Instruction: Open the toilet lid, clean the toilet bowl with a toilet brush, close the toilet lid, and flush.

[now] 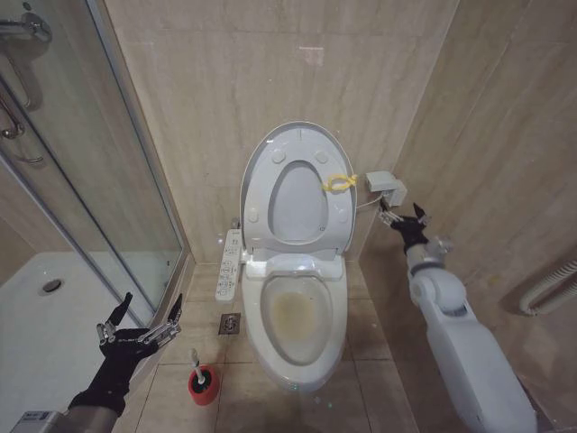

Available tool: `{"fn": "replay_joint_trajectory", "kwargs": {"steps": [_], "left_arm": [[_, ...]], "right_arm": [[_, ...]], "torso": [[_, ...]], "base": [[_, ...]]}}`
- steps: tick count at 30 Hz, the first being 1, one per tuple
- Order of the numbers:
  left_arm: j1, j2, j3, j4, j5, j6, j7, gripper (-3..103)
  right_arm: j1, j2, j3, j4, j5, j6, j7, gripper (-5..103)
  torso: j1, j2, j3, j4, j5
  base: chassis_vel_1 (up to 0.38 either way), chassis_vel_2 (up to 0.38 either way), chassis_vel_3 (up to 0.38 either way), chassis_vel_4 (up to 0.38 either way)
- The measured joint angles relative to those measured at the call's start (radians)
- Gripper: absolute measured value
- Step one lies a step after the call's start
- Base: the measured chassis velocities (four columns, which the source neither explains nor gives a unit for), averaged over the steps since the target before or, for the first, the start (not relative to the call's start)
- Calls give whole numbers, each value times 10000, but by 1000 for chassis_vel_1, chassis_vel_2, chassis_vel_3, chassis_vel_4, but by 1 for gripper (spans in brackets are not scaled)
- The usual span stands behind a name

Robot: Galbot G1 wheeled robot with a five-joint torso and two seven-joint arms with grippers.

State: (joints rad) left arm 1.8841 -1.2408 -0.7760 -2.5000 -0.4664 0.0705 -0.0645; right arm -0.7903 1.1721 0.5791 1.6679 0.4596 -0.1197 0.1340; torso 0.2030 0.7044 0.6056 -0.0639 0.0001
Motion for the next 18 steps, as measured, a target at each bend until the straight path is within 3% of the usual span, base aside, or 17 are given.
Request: {"fn": "replay_joint_trajectory", "kwargs": {"steps": [6,18], "left_arm": [[0,0,-1,0,0,0,0,100],[0,0,0,0,0,0,0,100]], "right_arm": [[1323,-66,-372,-878,-261,1,23,100],[1681,-231,-652,-1105,-317,8,43,100]], "torso": [[0,0,-1,0,-2],[-4,3,-3,-3,0]], "base": [[0,0,0,0],[-8,10,11,-11]]}}
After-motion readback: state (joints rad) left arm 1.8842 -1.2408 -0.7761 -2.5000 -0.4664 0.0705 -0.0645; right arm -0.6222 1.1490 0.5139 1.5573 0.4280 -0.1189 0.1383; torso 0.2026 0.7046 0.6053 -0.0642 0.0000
